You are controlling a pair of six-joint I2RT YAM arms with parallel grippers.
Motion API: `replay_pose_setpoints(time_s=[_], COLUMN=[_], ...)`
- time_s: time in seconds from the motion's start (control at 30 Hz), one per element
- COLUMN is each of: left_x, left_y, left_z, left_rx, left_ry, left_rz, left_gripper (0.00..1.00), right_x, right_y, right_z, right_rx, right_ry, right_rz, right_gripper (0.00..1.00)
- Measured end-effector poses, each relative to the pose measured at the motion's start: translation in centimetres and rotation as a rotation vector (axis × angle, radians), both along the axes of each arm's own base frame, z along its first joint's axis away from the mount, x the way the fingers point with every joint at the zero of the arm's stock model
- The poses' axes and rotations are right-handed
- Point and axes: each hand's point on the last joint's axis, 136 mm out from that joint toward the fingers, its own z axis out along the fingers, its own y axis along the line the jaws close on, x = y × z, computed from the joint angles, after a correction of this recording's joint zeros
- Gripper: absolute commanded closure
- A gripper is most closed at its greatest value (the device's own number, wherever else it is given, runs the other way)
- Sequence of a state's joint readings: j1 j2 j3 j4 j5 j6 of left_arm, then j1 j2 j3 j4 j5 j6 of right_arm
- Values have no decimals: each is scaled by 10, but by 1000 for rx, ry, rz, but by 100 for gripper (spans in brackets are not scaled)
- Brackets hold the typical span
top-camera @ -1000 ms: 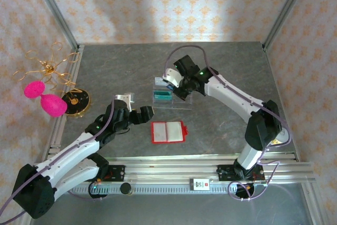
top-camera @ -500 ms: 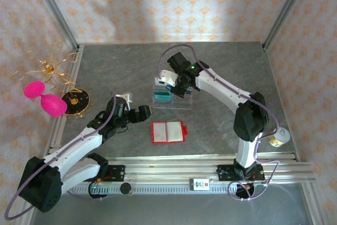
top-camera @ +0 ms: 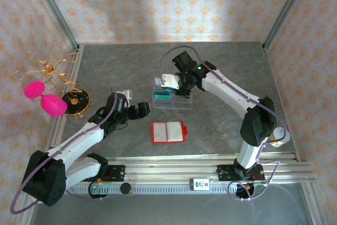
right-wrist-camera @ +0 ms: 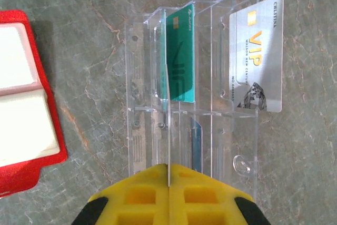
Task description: Take the credit cards out of the card holder
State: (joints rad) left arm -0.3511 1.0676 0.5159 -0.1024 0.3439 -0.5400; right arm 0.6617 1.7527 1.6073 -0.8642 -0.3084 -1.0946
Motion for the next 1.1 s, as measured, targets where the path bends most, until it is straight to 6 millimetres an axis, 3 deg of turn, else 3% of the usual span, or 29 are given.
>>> replay_pose_setpoints(time_s=[0.2,0.6,1.1], left_x=[8,12,12], left_y=[6,13,11], left_z=[-6,-17,-22], left_rx=[26,35,27], left_ry=[21,68,90], left_rz=[11,30,16], left_gripper=[1,1,1], right_x=[7,26,38], right_y=[-10,-30,-35], right_z=[-6,-49,-45], right_rx=[-29,-135,-164], right_ry=[-6,46,9], right_rz=[19,-17,-43], right_gripper=[98,97,97])
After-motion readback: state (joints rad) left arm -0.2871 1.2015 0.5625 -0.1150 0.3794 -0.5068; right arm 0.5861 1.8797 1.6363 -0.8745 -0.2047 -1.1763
